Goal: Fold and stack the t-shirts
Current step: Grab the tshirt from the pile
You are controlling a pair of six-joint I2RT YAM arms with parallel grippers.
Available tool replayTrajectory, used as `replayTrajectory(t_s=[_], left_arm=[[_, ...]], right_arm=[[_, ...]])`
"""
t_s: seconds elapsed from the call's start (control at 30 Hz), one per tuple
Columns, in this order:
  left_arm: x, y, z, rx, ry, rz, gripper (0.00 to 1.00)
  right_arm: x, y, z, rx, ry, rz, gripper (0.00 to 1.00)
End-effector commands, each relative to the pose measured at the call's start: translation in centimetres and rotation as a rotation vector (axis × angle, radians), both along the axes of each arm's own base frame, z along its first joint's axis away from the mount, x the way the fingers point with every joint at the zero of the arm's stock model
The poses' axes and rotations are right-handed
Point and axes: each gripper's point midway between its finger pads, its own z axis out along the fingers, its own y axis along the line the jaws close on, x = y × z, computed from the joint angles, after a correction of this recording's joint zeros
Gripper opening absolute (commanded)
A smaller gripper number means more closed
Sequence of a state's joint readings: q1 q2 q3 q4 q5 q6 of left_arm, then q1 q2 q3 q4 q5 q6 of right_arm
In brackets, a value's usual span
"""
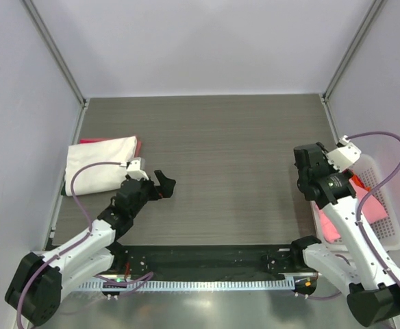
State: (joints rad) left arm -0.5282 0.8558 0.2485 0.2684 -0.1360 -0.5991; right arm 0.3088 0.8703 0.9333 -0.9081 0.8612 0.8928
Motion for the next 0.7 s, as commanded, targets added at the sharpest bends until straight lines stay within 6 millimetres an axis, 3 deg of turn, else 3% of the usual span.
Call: replayTrajectory(t_s=[0.0, 0.03, 0.07, 0.17, 0.2, 0.3, 0.47, 0.53, 0.67], left_arm=[[0.6, -0.1, 1.8, -0.021, -0.039, 0.012, 1.00], [0.6, -0.1, 1.7, -0.020, -0.037, 0.010, 1.00], [0.6, -0.2, 1.7, -0.021, -0.038, 0.009, 1.00], [0.5, -0.3, 1.7, -0.021, -0.034, 0.003, 1.00], [0.6, -0.3, 1.8, -0.023, -0.037, 0.003, 1.00], [0.5, -0.4, 1.7, -0.026, -0.035, -0.002, 1.00], [0.5, -0.5, 1.5, -0.027, -0.029, -0.009, 0.99], [0.5, -0.6, 1.5, -0.027, -0.027, -0.012, 1.00], [0.6, -0.7, 1.3, -0.021, -0.020, -0.012, 1.00]], right_arm=[[-0.5, -2.5, 0.4, -0.040, 0.029, -0.096, 0.87], [-0.2, -2.6, -0.2, -0.014, 0.051, -0.090, 0.93], [-0.3, -3.9, -1.1, 0.002, 0.083, -0.126, 0.95], [0.1, -5.4, -3.4, 0.094, 0.121, -0.140, 0.96], [-0.7, -7.5, -3.9, 0.115, 0.122, -0.222, 0.96], [-2.3, -10.4, -5.7, 0.172, 0.126, -0.352, 0.97], [-1.8, -11.9, -9.4, 0.307, 0.101, -0.412, 0.95], [-1.7, -12.5, -10.7, 0.326, 0.120, -0.445, 0.86], [-1.5, -13.5, -12.3, 0.317, 0.131, -0.506, 0.81]])
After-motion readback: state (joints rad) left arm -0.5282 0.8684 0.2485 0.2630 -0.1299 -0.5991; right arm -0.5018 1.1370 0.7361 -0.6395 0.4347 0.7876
